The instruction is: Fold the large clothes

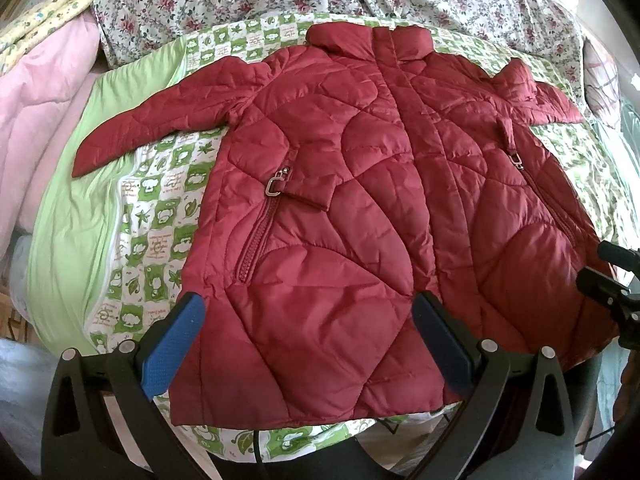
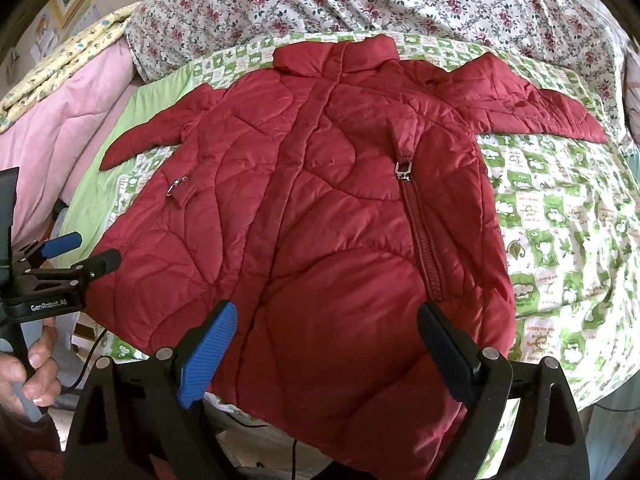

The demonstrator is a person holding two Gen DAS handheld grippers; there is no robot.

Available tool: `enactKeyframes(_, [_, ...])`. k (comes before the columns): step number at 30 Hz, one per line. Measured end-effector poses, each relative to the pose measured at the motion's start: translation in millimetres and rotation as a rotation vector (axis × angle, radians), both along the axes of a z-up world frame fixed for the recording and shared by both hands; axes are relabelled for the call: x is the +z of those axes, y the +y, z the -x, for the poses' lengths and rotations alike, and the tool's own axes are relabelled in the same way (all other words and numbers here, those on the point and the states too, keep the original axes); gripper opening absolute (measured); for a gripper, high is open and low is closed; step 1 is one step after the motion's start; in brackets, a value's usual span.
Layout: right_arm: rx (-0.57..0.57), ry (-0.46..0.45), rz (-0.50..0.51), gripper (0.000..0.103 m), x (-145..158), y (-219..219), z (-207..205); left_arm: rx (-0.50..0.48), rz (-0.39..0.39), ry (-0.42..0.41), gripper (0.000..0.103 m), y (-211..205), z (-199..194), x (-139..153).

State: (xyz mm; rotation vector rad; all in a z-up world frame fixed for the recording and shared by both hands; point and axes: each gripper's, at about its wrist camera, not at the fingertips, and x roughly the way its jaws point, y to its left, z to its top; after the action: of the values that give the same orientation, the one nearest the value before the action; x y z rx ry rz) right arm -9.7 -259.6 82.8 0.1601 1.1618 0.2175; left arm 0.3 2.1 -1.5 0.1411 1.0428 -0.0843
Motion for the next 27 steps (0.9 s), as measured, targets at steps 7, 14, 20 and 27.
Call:
enactKeyframes(7, [0.001,-0.006,-0.007,0.093,1.0,0.3,-1.2,0.0,-0.001,-0.003,0.103,-0.3,0.2,0.0])
enactKeyframes(14, [0.005,-0.012,0.001,0.093,1.0,1.5,-3.5,0.0,-0.001,-0.006,0.103,-0.4,0.0,0.7])
enactKeyframes(20, [0.003,0.001,-0.007,0.093,1.2,-1.3,-4.8,-0.001,-0.008,-0.012,0.103,-0.7,0.4,0.6])
enactKeyframes(27, [0.003,0.018,-0.009,0.093,-0.2,-1.6,-6.2,-0.004,-0.007,-0.002,0.103,-2.2,-5.6,-5.1])
